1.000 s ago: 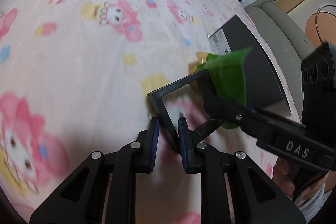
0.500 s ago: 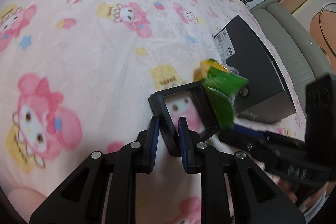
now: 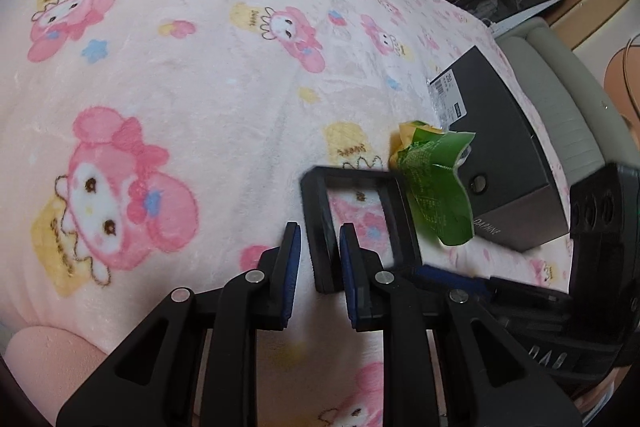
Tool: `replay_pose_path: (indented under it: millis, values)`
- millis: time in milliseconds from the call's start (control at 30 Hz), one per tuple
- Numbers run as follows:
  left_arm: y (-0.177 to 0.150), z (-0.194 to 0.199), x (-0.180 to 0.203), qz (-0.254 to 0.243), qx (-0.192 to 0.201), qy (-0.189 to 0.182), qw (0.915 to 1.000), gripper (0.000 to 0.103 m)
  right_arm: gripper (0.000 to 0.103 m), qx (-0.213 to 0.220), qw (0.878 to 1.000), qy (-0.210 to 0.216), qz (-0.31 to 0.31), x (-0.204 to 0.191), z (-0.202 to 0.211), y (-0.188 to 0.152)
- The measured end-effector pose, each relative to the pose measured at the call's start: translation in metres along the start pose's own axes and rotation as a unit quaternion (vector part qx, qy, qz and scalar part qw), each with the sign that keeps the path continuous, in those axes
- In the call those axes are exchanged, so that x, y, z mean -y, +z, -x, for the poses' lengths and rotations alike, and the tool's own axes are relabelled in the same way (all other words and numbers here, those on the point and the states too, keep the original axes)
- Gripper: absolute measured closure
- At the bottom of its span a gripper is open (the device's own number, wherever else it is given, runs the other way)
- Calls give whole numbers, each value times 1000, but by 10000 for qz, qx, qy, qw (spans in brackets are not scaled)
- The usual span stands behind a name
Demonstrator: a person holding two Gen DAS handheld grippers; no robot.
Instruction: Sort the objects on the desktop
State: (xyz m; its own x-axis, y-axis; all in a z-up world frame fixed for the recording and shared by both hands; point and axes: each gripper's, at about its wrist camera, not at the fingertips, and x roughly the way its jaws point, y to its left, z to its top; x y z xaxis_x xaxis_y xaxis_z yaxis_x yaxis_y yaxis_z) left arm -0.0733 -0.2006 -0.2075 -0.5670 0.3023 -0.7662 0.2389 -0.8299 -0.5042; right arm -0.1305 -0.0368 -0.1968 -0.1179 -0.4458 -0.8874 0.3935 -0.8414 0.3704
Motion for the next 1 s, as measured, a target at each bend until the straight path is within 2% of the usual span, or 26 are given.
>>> replay_pose_path:
  millis: [133, 367, 600, 800, 1000]
  values:
    - [2, -4, -1, 28, -40, -6, 10000, 85, 77, 260, 9994, 172, -149, 3, 1, 12]
    - [1, -7, -1, 29, -99, -3, 9999, 85, 75, 225, 9996, 84, 153, -8, -13, 19]
    - [-21, -2, 17, -263, -281, -153, 9991, 85, 75, 130, 9996, 125, 233, 0, 8, -4]
    - [-53, 2, 49, -807, -415, -242, 9956, 81, 75, -44, 9999, -16, 164, 19, 24, -41]
    - [-48, -11, 38, -362, -574, -275, 9973, 79, 75, 82, 9998, 93, -164, 39, 26, -47]
